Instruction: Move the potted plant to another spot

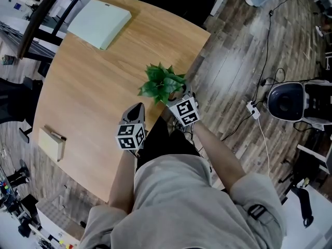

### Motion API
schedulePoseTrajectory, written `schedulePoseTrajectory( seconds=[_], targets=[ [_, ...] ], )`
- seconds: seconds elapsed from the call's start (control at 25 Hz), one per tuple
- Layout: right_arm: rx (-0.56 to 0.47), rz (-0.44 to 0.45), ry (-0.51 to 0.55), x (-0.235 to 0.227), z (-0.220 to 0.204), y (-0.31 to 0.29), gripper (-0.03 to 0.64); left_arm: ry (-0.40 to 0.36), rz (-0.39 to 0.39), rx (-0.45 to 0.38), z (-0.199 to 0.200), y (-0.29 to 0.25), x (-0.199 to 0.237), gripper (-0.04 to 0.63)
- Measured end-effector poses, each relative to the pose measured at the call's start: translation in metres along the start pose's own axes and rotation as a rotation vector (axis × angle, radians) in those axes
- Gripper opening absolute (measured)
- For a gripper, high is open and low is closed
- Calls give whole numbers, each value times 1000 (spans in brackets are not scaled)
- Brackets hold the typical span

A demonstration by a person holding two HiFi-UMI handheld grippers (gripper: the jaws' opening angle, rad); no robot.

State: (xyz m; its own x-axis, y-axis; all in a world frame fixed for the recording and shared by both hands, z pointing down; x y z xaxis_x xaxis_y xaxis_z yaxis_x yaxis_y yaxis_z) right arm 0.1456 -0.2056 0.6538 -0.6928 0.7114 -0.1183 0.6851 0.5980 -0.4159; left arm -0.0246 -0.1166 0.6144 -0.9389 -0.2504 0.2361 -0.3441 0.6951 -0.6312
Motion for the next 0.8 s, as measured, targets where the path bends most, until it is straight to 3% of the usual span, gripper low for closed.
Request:
schedulePoseTrajectory(
  seconds=[0.8],
  targets=[
    [11,4,22,-15,14,-32,463,30,40,-1,0,-1,11,11]
  ],
)
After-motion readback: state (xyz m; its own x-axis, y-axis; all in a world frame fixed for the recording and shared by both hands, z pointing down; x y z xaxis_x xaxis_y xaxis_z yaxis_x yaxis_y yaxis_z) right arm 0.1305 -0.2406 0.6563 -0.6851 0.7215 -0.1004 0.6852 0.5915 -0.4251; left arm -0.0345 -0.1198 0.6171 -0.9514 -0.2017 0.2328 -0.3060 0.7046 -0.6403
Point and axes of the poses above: the fingertips, and each gripper's own axes: y backward along the fingers, x to its left, z out of its top, the point moved 7 cm from there along y, backward along the fingers, and after that the axes turned 2 degrees about -y, right-handed, at the moved point
